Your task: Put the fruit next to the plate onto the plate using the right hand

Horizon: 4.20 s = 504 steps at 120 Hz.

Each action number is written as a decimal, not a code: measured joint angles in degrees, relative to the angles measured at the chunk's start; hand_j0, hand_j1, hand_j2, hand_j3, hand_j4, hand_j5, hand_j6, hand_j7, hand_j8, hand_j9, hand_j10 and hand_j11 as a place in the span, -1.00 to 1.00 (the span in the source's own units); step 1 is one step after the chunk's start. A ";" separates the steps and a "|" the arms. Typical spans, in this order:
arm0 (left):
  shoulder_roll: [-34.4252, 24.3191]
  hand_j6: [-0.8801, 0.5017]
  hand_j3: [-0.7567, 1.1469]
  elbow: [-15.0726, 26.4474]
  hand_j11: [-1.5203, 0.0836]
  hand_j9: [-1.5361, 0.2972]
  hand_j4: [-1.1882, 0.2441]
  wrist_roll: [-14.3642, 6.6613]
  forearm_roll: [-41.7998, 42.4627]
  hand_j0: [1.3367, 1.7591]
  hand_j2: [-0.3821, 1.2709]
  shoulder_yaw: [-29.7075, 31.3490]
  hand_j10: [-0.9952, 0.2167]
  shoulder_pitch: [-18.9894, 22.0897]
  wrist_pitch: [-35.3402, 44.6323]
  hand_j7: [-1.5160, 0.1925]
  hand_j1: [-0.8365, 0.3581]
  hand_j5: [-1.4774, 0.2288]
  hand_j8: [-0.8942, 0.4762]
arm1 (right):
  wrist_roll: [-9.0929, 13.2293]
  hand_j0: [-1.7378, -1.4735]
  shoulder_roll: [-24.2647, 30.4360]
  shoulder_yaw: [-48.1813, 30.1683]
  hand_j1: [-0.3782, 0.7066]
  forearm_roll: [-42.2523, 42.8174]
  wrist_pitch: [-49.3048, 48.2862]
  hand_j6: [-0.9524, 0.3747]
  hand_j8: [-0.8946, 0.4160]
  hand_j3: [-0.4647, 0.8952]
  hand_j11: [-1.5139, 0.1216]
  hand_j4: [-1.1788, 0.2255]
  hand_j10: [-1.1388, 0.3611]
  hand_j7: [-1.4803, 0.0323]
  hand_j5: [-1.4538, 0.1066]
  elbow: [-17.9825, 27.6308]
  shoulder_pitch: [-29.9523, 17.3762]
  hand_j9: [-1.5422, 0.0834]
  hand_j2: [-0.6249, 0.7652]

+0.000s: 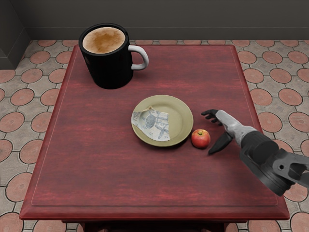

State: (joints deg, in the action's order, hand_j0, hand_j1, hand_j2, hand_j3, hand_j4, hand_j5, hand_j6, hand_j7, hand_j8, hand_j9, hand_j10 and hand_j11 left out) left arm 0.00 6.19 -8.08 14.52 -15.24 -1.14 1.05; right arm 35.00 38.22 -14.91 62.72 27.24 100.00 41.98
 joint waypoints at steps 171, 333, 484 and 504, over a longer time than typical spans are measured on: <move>0.00 0.27 -0.21 -0.03 0.90 0.68 0.66 -0.01 0.01 0.52 -0.54 -0.04 0.64 0.26 0.00 0.77 0.98 0.73 0.30 | -0.45 -0.36 -2.08 -0.05 0.16 4.05 -1.27 -0.18 -0.28 -0.32 0.04 -0.11 0.41 -0.04 0.00 0.08 -1.25 -0.04 -0.06; 0.00 0.27 -0.20 -0.02 0.90 0.68 0.66 0.00 -0.02 0.52 -0.54 0.02 0.64 0.00 0.00 0.77 0.98 0.73 0.30 | -0.01 -0.33 -0.19 -16.39 0.02 1.40 -20.20 -0.20 -0.31 -0.32 -0.49 -0.17 -0.56 -0.47 -0.58 0.00 -1.71 -0.47 0.15; 0.00 0.27 -0.20 -0.01 0.90 0.68 0.66 0.00 0.00 0.52 -0.54 -0.01 0.64 0.00 0.00 0.77 0.98 0.73 0.30 | 0.00 -0.35 -23.57 -11.04 -0.34 -0.87 -21.15 -0.01 -0.10 -0.32 -0.03 0.08 -0.19 0.03 -0.08 -19.51 10.84 0.01 0.01; 0.00 0.27 -0.20 -0.03 0.90 0.68 0.66 0.00 0.00 0.52 -0.54 0.00 0.64 0.00 0.00 0.77 0.98 0.73 0.30 | 0.00 -0.38 -24.25 -10.12 -0.64 -1.15 -20.16 0.22 0.14 -0.32 0.44 0.39 0.18 0.52 0.42 -19.80 11.28 0.48 -0.05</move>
State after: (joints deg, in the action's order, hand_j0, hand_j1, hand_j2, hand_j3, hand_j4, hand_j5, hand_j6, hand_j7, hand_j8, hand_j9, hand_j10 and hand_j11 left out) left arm 0.00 6.16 -8.09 14.52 -15.24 -1.14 1.05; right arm 35.00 13.97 -25.02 61.57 7.08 80.19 53.26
